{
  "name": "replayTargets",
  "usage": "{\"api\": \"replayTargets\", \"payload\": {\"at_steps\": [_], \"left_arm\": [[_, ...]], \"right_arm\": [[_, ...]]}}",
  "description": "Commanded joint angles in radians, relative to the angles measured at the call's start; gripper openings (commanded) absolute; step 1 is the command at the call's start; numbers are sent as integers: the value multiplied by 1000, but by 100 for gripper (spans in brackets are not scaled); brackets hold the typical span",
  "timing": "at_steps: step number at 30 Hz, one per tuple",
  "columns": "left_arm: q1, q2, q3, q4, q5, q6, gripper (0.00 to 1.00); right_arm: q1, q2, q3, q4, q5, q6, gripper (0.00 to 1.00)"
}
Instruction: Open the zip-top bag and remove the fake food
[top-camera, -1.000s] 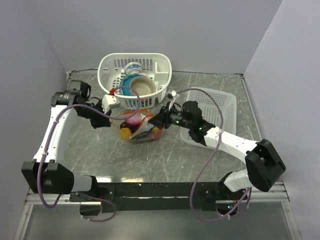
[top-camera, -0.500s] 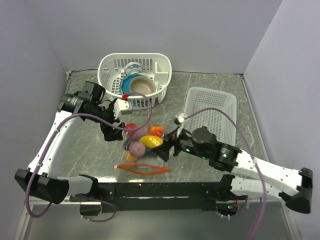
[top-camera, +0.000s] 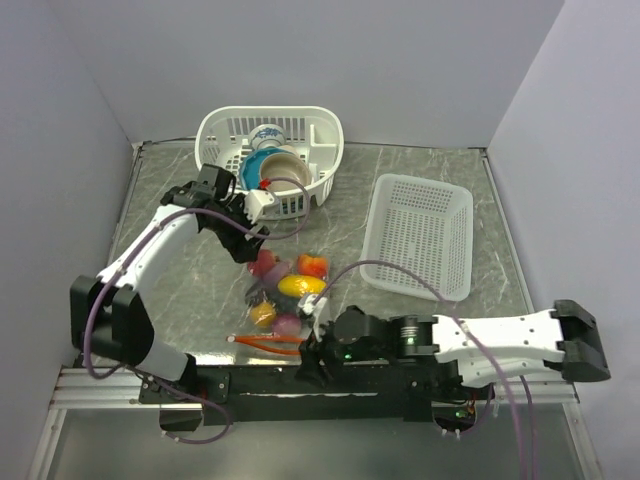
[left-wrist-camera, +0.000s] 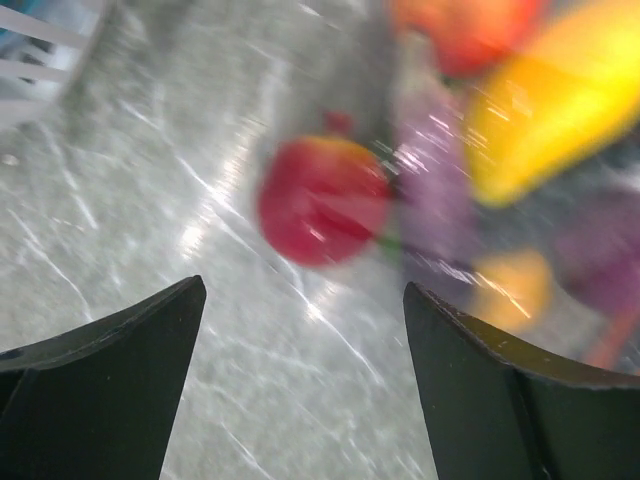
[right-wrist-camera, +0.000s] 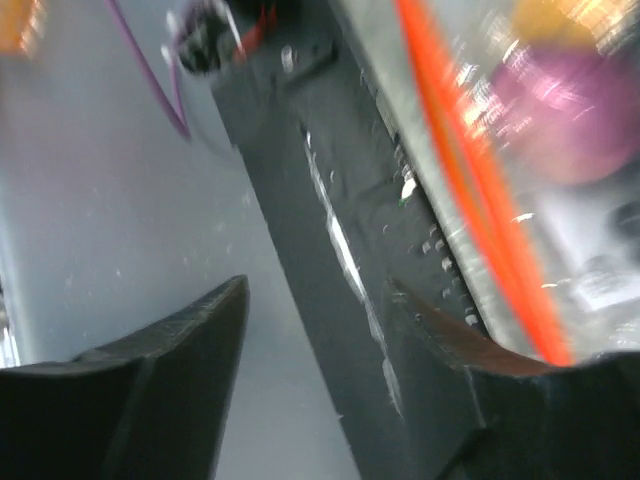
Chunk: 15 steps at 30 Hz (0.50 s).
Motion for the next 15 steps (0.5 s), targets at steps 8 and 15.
{"api": "replayTargets", "payload": {"at_steps": [8, 15], "left_arm": [[-12, 249, 157, 255, -16, -122, 85], [-25, 363, 209, 243, 42, -137, 60]], "right_arm": [[4, 164, -11, 195, 72, 35, 60], [-71, 234, -13, 152, 215, 103, 61]]}}
